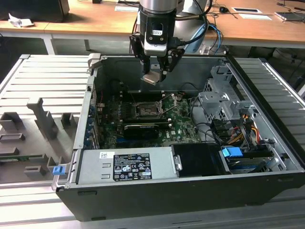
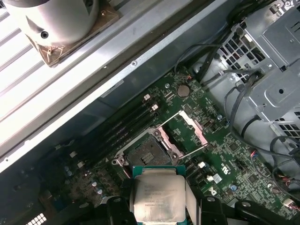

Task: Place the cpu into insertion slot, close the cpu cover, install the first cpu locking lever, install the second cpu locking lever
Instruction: 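Place the cpu into insertion slot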

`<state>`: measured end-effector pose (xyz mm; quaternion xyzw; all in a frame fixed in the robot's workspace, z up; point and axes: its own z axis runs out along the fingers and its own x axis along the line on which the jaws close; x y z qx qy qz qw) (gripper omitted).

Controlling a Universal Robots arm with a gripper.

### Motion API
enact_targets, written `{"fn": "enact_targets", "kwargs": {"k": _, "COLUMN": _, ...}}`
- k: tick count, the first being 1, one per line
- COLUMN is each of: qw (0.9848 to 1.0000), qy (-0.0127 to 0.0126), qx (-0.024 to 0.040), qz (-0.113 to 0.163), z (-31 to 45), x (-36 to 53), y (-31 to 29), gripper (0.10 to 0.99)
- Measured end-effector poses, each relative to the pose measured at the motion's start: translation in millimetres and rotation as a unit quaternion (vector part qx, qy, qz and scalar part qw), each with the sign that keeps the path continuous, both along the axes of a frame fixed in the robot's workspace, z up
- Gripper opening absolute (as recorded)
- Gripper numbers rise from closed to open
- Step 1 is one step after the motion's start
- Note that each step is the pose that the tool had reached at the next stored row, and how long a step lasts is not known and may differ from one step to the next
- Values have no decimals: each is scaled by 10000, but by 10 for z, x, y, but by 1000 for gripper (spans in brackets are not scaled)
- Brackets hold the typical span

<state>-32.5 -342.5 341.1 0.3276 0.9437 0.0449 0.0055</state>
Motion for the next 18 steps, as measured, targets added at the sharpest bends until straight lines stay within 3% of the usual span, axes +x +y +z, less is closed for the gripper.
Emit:
{"fn": "enact_targets", "kwargs": {"k": 10, "qw": 9996, "qy": 0, "qx": 0, "qz": -273, "z": -10, "x": 0, "y": 0, "gripper": 529}}
{"fn": "enact_targets", "kwargs": {"k": 18, "qw": 9979, "qy": 0, "qx": -1, "qz": -643, "z": -22, "x": 0, "y": 0, "gripper": 529}}
